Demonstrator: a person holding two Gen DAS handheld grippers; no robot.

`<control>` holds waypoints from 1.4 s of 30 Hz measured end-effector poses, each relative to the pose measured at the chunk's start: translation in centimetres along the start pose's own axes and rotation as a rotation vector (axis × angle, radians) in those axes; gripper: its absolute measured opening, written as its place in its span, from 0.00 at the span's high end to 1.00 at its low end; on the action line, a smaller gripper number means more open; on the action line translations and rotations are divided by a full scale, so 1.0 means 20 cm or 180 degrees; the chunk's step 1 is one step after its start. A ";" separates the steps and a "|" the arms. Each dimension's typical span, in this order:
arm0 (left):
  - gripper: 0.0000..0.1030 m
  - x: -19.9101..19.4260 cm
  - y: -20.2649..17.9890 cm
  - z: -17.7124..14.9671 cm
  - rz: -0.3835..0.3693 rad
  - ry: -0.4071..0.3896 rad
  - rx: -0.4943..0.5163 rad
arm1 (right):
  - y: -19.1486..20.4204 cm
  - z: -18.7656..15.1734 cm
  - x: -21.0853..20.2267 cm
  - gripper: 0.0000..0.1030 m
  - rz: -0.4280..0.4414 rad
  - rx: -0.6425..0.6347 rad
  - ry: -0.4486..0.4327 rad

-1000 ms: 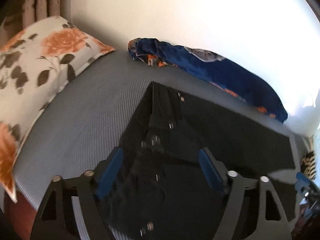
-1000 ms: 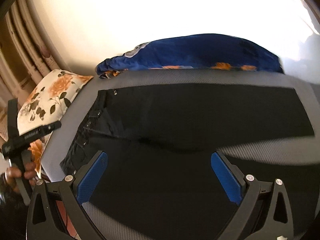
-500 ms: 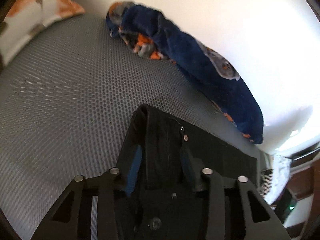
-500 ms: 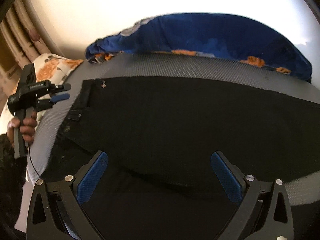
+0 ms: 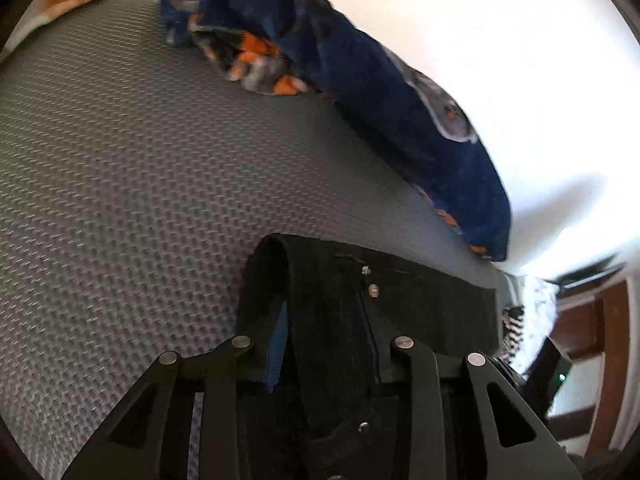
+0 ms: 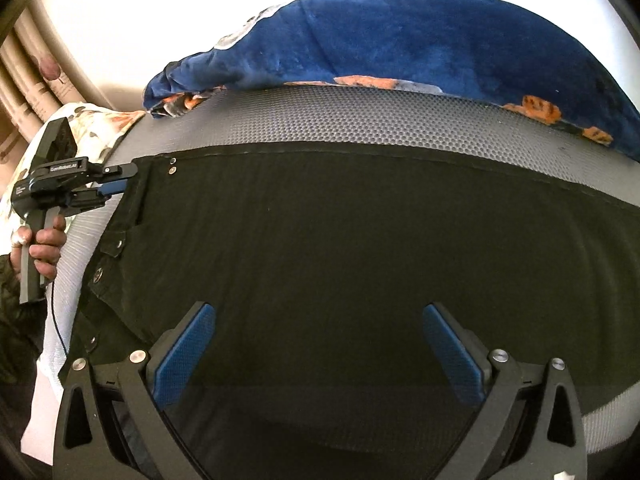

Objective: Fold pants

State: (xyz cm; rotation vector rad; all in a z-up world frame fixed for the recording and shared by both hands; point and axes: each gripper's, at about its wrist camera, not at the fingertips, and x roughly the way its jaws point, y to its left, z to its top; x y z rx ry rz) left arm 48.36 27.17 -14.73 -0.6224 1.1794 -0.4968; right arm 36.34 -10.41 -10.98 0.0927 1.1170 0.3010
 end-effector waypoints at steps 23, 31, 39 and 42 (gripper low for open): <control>0.92 0.09 -0.44 -0.04 -0.0388 -0.0511 0.0630 | -0.08 0.29 0.10 0.00 0.0318 -0.0710 -0.0093; 0.92 -0.05 -0.63 -0.19 -0.0528 -0.0580 0.0934 | -0.12 0.58 0.14 0.00 0.0694 -0.1383 0.0187; 0.92 -0.24 -0.52 -0.28 -0.0603 -0.0603 0.0977 | -0.11 0.69 0.31 0.00 0.1169 -0.1836 0.0872; 0.92 -0.28 -0.54 -0.30 -0.0627 -0.0629 0.0999 | -0.11 0.67 0.35 0.06 0.1150 -0.2004 0.1018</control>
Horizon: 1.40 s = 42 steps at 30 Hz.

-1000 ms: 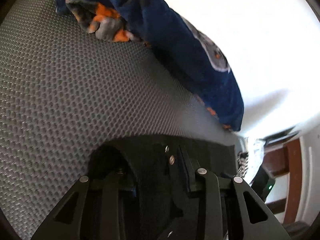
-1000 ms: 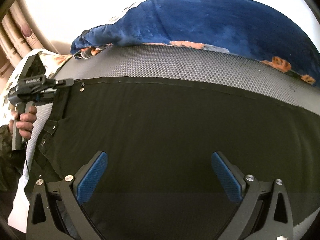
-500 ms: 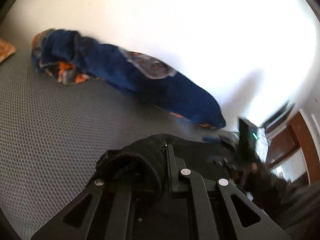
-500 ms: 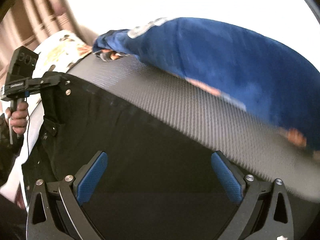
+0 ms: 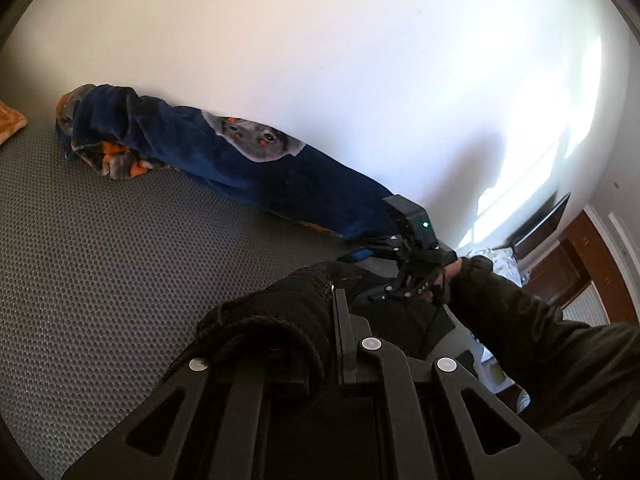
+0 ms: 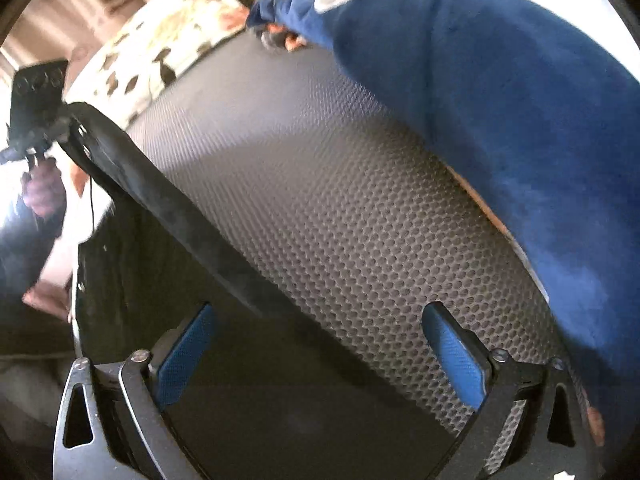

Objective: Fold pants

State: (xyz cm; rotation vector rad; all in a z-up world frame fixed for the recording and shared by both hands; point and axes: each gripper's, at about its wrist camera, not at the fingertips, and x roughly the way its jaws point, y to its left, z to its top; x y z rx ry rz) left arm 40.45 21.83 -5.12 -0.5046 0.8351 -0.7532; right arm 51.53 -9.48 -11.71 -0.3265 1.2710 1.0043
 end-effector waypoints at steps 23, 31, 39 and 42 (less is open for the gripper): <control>0.92 0.01 0.02 -0.02 0.0315 0.0050 -0.0160 | -0.16 -0.40 -0.21 0.88 -0.0487 0.0267 -0.0143; 0.92 -0.06 -0.05 -0.07 0.0616 0.0193 -0.0036 | 0.07 -0.54 -0.41 0.89 -0.0936 0.0464 -0.0601; 0.90 -0.17 -0.14 -0.26 0.0723 0.0363 0.0070 | 0.41 -0.76 -0.54 0.90 -0.1117 0.0506 -0.0754; 0.90 -0.20 -0.17 -0.37 0.0761 0.0477 0.0085 | 0.51 -0.87 -0.53 0.90 -0.1079 0.0569 -0.0762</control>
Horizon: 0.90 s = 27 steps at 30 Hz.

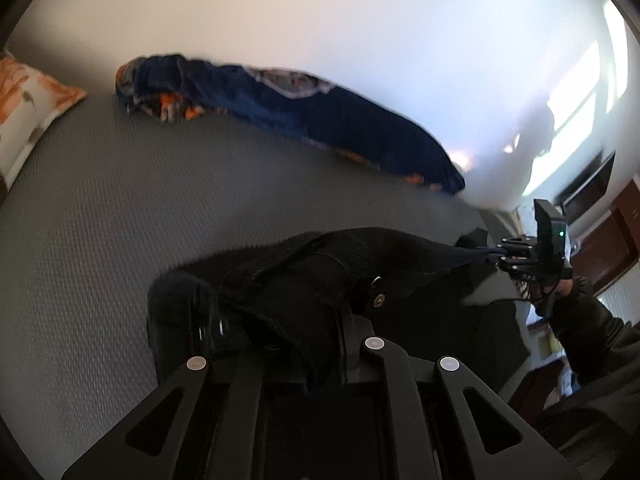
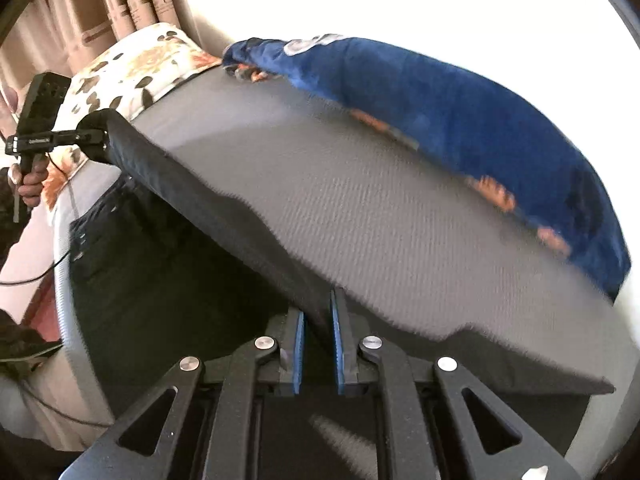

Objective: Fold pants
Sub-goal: 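Lift the top leg with both tools and fold it over the other leg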

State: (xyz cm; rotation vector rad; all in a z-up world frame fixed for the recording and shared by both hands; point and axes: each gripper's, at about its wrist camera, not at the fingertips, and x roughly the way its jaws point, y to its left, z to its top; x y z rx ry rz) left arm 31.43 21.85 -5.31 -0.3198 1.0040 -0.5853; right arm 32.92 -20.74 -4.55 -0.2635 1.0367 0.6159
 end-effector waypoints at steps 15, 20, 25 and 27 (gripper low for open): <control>0.80 0.12 0.00 -0.40 0.0502 0.0558 0.0052 | 0.19 -0.46 0.17 0.90 0.0132 0.0341 0.0288; 0.76 0.11 -0.03 -0.42 0.0520 0.0653 -0.0039 | 0.19 -0.47 0.21 0.90 0.0068 0.0405 0.0292; 0.60 0.03 -0.08 -0.47 0.0483 0.0679 -0.0052 | 0.19 -0.47 0.21 0.90 0.0003 0.0443 0.0244; 0.16 -0.02 -0.10 -0.50 0.0674 0.0656 0.0011 | 0.20 -0.48 0.21 0.90 -0.0008 0.0451 0.0232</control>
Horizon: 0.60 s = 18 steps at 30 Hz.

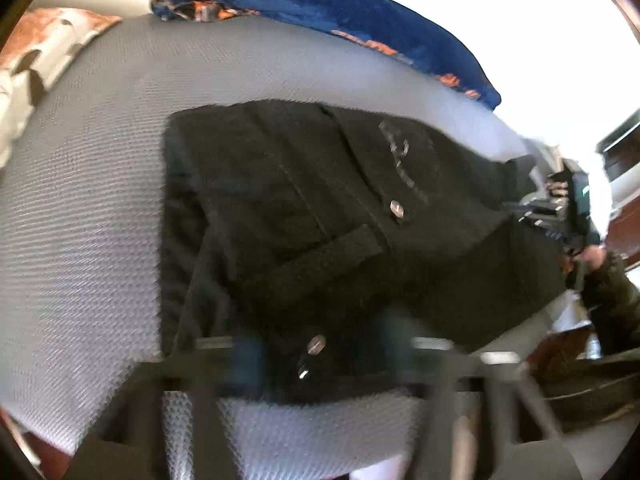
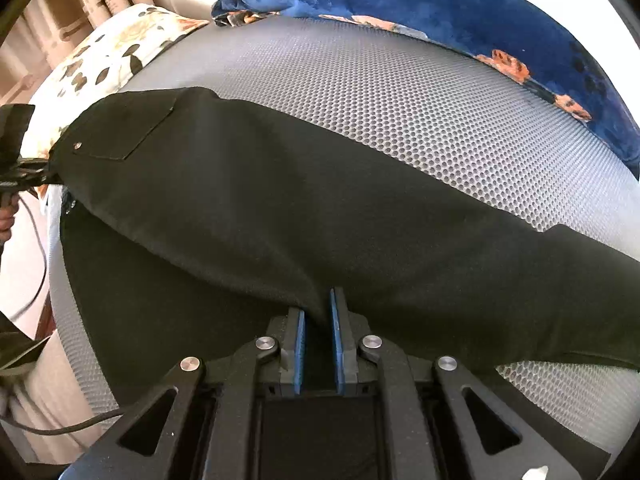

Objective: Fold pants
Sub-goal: 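Lift the top leg with both tools and fold it over the other leg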

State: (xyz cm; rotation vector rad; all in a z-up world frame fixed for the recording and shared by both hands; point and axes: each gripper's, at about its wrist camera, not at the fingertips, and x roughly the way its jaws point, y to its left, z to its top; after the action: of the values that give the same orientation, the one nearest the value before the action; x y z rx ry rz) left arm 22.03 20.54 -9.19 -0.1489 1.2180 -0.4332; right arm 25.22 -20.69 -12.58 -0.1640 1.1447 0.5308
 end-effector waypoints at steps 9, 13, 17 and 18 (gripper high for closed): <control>0.12 -0.23 0.12 -0.16 -0.0360 -0.0473 -0.1133 | 0.00 -0.01 0.00 0.90 0.0015 0.0034 -0.0079; 0.27 -0.16 0.12 -0.23 -0.0613 -0.0497 -0.1794 | -0.01 -0.02 0.00 0.90 0.0057 0.0086 -0.0128; 0.45 -0.03 0.16 -0.22 -0.0698 -0.0382 -0.2254 | -0.01 -0.02 0.00 0.90 0.0065 0.0100 -0.0144; 0.46 -0.01 0.17 -0.22 -0.0677 -0.0403 -0.2305 | -0.01 -0.02 0.00 0.90 0.0063 0.0102 -0.0148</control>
State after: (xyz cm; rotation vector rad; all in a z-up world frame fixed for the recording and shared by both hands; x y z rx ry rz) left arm 18.68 24.22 -11.66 -0.9185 1.1918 -0.1433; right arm 24.88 -21.01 -12.78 -0.1122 1.1099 0.5311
